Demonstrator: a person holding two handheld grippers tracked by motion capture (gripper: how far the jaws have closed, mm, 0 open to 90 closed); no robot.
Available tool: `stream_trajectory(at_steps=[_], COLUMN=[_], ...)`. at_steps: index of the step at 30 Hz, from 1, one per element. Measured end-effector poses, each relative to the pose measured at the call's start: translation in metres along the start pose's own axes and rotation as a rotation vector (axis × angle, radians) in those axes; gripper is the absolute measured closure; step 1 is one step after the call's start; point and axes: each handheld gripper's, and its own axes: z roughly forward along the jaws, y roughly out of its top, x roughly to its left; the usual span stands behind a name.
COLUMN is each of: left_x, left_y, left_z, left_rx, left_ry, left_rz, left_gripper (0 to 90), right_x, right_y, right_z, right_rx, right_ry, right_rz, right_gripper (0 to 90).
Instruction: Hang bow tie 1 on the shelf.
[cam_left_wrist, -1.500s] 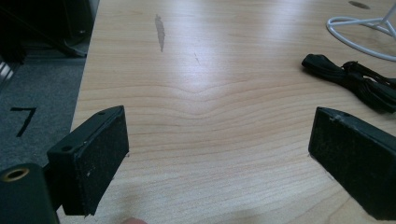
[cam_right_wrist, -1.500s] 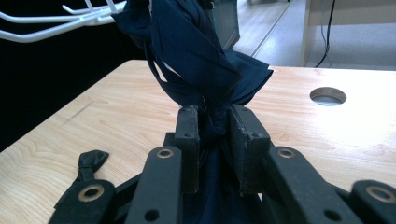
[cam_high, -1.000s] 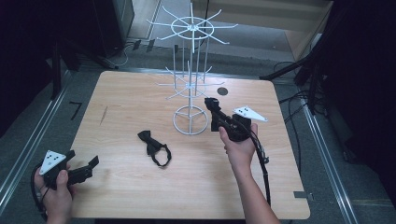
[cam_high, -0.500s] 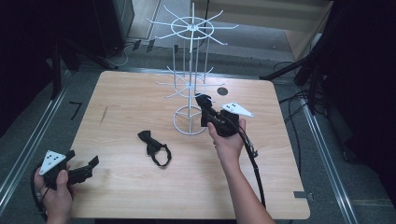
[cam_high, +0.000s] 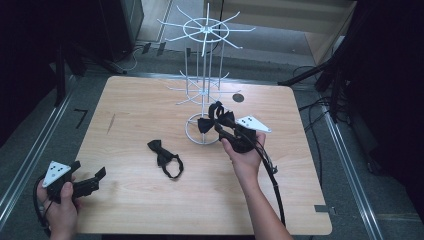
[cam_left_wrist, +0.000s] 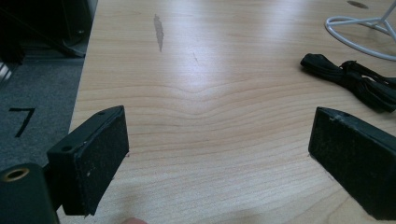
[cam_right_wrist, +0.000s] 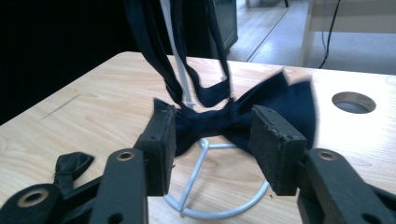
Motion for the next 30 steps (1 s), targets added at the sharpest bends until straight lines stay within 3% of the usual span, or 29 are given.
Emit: stream_trajectory(at_steps=[12, 30], left_x=[0.0, 0.0], left_y=[0.0, 0.0], left_z=[0.0, 0.0], left_rx=[-0.002, -0.003], left_ry=[0.001, 0.0], left_rz=[0.0, 0.0], left_gripper=[5.8, 5.8], right_x=[0.013, 0.036], right_y=[-0.017, -0.036], right_z=[-0.009, -0.009], right_rx=[0.021, 0.036], right_ry=[0.004, 0.06], right_rz=[-0.069, -0.072], right_gripper=[44.0, 44.2])
